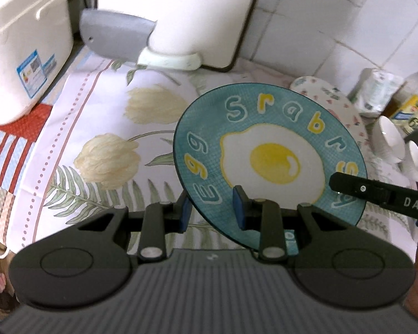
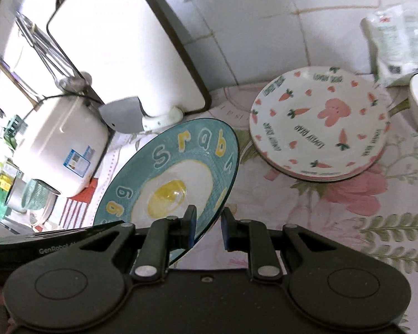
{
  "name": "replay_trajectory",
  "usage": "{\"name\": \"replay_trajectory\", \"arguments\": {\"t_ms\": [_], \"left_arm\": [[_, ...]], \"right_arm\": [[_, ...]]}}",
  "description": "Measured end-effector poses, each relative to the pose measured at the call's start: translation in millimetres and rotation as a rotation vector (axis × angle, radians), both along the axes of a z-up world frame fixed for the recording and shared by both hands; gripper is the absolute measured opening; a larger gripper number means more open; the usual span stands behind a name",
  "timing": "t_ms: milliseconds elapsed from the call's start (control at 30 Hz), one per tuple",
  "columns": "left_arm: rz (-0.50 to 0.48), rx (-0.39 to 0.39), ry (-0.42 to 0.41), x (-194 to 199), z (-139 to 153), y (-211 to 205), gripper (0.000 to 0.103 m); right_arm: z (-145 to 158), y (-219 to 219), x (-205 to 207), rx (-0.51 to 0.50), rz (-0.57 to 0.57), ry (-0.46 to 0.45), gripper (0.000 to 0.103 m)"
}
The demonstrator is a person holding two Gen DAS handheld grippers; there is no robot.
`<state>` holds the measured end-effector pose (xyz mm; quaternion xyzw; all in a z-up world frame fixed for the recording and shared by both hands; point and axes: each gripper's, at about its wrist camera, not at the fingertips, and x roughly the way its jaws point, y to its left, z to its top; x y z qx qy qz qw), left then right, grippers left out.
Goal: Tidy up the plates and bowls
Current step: 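Lift the blue egg plate and carry it toward the bunny plate stack, then lower the blue egg plate onto the bunny plate and open the right gripper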
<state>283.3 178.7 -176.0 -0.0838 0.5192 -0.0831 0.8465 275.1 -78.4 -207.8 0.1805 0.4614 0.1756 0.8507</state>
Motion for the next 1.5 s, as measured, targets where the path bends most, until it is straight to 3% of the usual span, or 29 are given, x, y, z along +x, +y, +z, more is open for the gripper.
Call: {"name": "replay_trajectory", "arguments": {"t_ms": [333, 767, 1033, 1500], "left_arm": [[-0.069, 0.039, -0.077, -19, 41, -46, 0.029], [-0.098, -0.016, -0.105, -1, 61, -100, 0.029], [-0.106, -0.036, -0.105, 34, 58, -126, 0.029], [-0.110, -0.014, -0.042, 92, 19, -147, 0.029]], "right_arm": [[30, -45, -33, 0.007, -0.027, -0.052, 0.024], [59, -107, -26, 0.013, -0.059, -0.111, 0.024], [60, -134, 6, 0.007, -0.065, -0.128, 0.025], [20, -152, 69, 0.004, -0.037, -0.061, 0.025]]}}
